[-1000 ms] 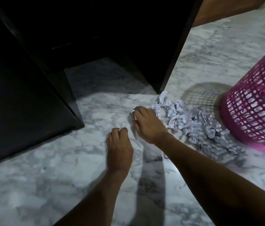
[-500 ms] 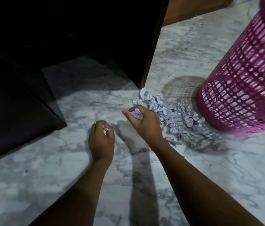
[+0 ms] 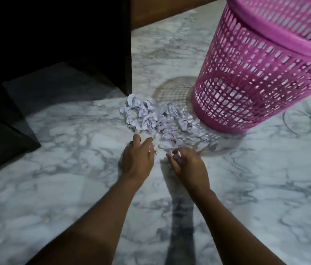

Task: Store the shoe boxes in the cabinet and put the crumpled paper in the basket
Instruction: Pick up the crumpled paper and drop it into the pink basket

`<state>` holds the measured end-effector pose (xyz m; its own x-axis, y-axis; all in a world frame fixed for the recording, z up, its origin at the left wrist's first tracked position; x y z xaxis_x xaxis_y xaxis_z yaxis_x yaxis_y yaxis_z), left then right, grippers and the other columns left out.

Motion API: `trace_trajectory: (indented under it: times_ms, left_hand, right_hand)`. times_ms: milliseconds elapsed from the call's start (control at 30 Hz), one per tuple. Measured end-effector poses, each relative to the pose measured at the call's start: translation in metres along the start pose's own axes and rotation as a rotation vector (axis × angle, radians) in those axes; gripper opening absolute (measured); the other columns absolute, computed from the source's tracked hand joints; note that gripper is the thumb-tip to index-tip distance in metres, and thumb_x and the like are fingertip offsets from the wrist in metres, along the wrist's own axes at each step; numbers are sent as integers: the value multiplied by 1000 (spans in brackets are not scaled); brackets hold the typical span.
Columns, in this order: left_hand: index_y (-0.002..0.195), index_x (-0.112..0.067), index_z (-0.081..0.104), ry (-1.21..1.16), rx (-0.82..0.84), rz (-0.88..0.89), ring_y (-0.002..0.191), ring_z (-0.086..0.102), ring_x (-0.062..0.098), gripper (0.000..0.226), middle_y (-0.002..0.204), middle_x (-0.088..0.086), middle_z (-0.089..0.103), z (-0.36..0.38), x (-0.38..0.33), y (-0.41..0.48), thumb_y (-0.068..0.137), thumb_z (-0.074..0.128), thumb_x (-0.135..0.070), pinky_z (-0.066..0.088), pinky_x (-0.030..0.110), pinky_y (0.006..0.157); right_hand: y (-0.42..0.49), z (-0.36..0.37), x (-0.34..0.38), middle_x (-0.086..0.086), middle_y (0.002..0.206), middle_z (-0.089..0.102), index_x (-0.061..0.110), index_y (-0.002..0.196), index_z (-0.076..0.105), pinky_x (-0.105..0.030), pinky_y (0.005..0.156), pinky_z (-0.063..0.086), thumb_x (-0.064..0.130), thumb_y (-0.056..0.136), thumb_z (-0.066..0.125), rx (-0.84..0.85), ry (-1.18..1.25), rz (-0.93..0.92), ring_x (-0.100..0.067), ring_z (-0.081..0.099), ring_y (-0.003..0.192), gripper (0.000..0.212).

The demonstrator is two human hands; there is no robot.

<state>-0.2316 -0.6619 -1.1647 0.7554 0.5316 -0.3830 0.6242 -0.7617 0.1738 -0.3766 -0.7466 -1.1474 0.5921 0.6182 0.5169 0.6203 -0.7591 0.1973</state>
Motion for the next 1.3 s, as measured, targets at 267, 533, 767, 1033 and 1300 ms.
trace_trajectory:
  times_ms: [267, 533, 767, 1033, 1300]
  left_hand:
    - [105, -25, 68, 2, -10, 40, 84, 58, 33, 20, 106, 11, 55, 4, -1, -7, 93, 54, -33, 50, 39, 64]
    - [99, -21, 68, -103, 20, -11, 87, 58, 30, 21, 100, 6, 53, 8, 8, -3, 86, 68, -36, 53, 38, 64]
    - [80, -15, 58, -215, -27, -91, 70, 57, 36, 12, 85, 7, 54, 5, 9, -1, 75, 68, -18, 47, 36, 50]
    - [87, -22, 65, -400, 33, -146, 74, 59, 29, 13, 86, 2, 63, -2, -23, 10, 75, 67, -19, 47, 32, 60]
    - [113, -34, 69, -173, 188, -74, 96, 63, 28, 32, 107, 2, 63, 14, -38, 4, 84, 57, -36, 52, 33, 75]
  right_hand:
    - [-20, 13, 1, 4, 115, 55, 31, 121, 60, -30, 58, 53, 72, 78, 60, 233, -78, -104, -19, 65, 75, 59]
    - [-23, 19, 5, -3, 88, 59, 17, 92, 65, -28, 50, 41, 24, 81, 71, 249, -33, -251, -27, 59, 63, 14]
    - [-5, -7, -11, -4, 80, 62, 16, 83, 59, -26, 64, 43, 13, 76, 74, 108, 341, 212, -18, 57, 70, 17]
    - [55, -24, -33, -1, 90, 71, 21, 97, 65, -27, 68, 56, 16, 89, 66, 41, 384, 348, -14, 67, 76, 10]
    - [70, 5, -31, -2, 105, 70, 25, 105, 68, -33, 85, 53, 34, 84, 69, 402, 67, 146, -21, 66, 94, 22]
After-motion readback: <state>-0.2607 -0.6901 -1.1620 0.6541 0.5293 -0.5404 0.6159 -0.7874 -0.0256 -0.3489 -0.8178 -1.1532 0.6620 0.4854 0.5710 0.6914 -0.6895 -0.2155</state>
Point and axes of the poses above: each hand's wrist, its own y-axis towards the middle knuckle, its own z-axis out of the palm, x = y × z, the point moved 4 cm from there along y, towards the middle knuckle
